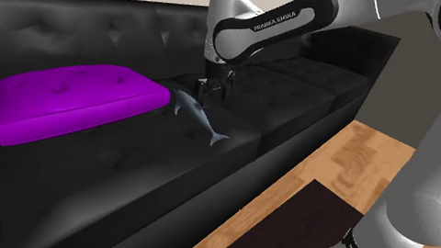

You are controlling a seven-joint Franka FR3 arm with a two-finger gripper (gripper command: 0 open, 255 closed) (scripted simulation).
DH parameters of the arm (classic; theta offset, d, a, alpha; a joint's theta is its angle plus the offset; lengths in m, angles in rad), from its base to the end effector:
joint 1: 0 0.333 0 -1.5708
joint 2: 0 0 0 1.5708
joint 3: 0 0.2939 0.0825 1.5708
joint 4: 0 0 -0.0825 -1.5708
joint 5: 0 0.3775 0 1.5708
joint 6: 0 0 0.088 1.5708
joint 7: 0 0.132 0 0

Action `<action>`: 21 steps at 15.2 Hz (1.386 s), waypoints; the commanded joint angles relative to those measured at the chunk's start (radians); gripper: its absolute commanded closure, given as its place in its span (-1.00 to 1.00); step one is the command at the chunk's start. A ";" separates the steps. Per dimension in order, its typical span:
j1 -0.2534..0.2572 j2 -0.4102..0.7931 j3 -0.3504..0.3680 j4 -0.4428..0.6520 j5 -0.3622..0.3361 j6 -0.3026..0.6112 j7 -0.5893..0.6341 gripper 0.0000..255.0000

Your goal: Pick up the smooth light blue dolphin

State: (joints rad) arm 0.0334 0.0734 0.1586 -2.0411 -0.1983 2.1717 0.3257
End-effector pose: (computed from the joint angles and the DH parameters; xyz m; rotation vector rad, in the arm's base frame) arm 0.5575 0.0958 0.3700 3.0029 -0.0404 0.1448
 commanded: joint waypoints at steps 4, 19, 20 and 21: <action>0.018 0.166 0.000 0.161 -0.051 0.057 0.040 -1.00; 0.026 0.241 -0.009 0.151 -0.084 0.148 0.073 1.00; 0.026 0.241 -0.009 0.151 -0.085 0.148 0.074 1.00; 0.026 0.242 -0.009 0.150 -0.085 0.149 0.074 1.00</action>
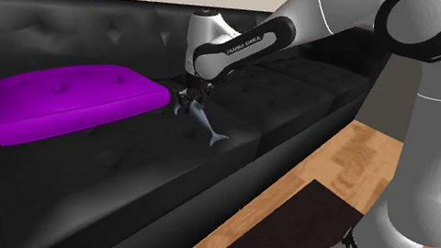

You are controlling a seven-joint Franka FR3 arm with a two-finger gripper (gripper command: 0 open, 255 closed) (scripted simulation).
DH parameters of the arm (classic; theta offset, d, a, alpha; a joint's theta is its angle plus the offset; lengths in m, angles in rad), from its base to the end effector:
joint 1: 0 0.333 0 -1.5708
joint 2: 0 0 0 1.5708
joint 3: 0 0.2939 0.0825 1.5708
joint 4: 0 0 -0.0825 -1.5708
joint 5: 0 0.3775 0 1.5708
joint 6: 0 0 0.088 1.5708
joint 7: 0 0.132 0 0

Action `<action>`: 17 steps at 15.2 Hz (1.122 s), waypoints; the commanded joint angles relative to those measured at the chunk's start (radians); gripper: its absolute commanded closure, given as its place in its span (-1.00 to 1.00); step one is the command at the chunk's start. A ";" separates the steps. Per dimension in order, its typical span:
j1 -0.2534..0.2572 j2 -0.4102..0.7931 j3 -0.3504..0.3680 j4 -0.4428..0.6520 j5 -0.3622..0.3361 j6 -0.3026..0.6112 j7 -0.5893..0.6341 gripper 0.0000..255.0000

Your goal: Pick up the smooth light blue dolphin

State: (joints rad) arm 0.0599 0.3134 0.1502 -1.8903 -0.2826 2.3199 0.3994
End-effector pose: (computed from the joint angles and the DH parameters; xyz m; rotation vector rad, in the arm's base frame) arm 0.6149 0.1170 0.3123 3.0030 -0.0284 0.2533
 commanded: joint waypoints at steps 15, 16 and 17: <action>-0.005 -0.067 0.011 0.073 0.037 -0.137 -0.041 1.00; -0.005 -0.072 0.012 0.080 0.040 -0.149 -0.044 1.00; -0.006 -0.076 0.013 0.088 0.042 -0.161 -0.047 1.00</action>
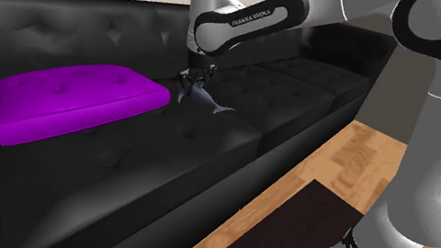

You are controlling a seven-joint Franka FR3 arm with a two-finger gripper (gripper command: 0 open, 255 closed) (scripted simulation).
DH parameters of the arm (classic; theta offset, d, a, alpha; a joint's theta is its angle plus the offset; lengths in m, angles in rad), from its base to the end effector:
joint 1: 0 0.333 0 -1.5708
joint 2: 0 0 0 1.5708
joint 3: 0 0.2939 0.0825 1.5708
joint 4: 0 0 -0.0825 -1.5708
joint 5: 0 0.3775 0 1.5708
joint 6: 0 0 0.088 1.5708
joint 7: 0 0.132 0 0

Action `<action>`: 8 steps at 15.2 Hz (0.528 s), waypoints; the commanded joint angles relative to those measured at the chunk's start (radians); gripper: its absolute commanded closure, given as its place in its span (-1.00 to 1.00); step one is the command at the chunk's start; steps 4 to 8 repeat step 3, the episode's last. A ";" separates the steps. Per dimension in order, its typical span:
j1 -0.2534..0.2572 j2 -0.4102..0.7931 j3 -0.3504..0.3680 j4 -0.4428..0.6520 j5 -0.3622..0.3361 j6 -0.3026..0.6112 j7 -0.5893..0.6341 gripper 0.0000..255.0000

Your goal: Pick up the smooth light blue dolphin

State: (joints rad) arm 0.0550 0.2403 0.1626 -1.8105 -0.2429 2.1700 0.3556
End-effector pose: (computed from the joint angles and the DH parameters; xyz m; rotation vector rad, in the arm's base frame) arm 0.6160 0.1168 0.3799 3.0025 -0.0301 0.2511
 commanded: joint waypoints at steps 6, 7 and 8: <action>-0.001 -0.008 0.001 0.017 0.005 -0.024 -0.007 1.00; -0.001 -0.008 0.001 0.017 0.005 -0.024 -0.007 1.00; -0.001 -0.008 0.001 0.017 0.005 -0.024 -0.007 1.00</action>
